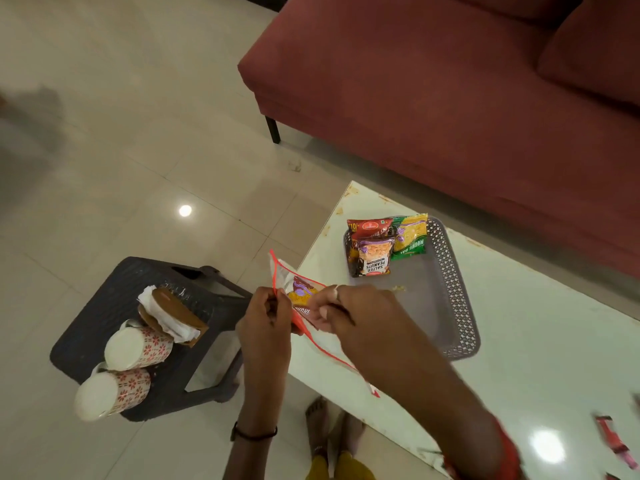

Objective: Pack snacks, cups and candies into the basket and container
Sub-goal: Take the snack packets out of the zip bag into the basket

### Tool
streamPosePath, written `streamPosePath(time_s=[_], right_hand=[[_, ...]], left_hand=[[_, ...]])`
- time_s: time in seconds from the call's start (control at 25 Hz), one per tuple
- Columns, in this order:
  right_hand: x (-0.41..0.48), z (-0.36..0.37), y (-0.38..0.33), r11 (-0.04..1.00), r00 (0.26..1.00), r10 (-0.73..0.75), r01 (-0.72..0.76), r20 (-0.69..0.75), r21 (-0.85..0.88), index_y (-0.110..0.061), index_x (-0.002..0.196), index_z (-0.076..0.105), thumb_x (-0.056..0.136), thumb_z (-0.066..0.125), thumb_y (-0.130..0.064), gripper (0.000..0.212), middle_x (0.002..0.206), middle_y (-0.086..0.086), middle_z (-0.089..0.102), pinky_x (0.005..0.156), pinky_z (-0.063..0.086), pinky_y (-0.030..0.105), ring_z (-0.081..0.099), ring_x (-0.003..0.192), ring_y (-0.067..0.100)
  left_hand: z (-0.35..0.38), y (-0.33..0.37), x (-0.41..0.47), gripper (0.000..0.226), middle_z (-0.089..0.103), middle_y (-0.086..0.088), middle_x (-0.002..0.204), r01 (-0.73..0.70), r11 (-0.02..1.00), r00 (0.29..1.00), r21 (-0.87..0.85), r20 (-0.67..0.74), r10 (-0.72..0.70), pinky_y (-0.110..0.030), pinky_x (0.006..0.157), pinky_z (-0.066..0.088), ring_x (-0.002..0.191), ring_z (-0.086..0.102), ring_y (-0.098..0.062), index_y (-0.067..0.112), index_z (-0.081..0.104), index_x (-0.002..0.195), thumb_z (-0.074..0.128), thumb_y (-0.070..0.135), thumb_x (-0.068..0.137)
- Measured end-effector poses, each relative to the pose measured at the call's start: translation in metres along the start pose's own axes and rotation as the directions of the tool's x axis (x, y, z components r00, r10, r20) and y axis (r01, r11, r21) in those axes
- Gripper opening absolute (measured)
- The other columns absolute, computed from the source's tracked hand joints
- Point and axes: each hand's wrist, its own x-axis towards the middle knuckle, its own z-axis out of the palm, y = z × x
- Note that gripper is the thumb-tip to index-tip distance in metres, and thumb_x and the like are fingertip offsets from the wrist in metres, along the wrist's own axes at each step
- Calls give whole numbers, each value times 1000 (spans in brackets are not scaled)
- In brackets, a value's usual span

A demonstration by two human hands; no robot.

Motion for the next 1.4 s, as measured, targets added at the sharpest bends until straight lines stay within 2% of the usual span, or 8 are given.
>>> streamPosePath(time_s=[0.28,0.4,0.56,0.72,0.92,1.04,1.24,1.4], right_hand=[[73,45,47,917,957,279,-239,84,-320,7,119,53,96,43,-10,30,126,23,58,77,45,28,55,114,35],[97,69,78,893,942,331,-290,64,-343,4,101,61,94,45,-9,22,124,24,61,98,43,37,57,115,36],[109,88,109,834,955,291,-283,-57,-473,5,128,43,99,36,-16,36,137,25,46,105,38,42,44,127,37],[109,101,121,807,968,153,-238,-198,-540,-5,118,56,99,42,-19,28,121,17,61,89,50,39,56,114,33],[92,109,107,869,979,70,-155,-194,-470,-4,84,62,95,46,-20,25,95,14,69,67,36,30,64,90,29],[72,100,90,903,986,49,-111,-157,-415,-11,57,43,77,59,-13,25,86,17,69,60,34,28,61,75,32],[36,67,63,973,985,52,-87,-163,-216,-10,86,52,88,59,-24,15,98,17,67,64,37,26,57,77,30],[0,20,48,996,966,73,-56,-248,74,-24,87,54,82,63,-21,10,69,-4,59,47,37,6,55,61,16]], left_hand=[[-1,11,-25,21,62,1,77,-24,999,996,-41,79,28,0,48,44,58,57,1,1,60,95,53,20,90],[-1,15,-36,19,65,-3,79,-44,998,991,-53,121,50,-5,49,44,59,58,-2,2,58,94,52,19,91],[-6,12,-50,8,59,2,72,-76,996,985,-50,154,83,2,49,43,53,55,-1,10,54,88,53,17,90],[-11,3,-56,11,58,2,67,-64,996,984,-60,162,73,-1,48,44,52,55,-5,7,56,86,53,16,91],[-13,-2,-52,14,52,4,58,-70,996,987,-59,138,78,-4,46,43,48,51,-6,11,53,78,52,14,92],[-12,-2,-47,17,52,3,59,-56,997,989,-53,137,63,-2,48,43,50,50,-7,9,54,77,50,15,93],[-14,1,-33,13,52,10,63,-25,999,993,-37,111,29,4,49,41,54,54,-1,12,51,82,50,20,92],[-18,3,-24,18,52,8,59,-24,999,993,-36,112,28,1,45,42,53,54,-4,9,50,79,48,20,93]])
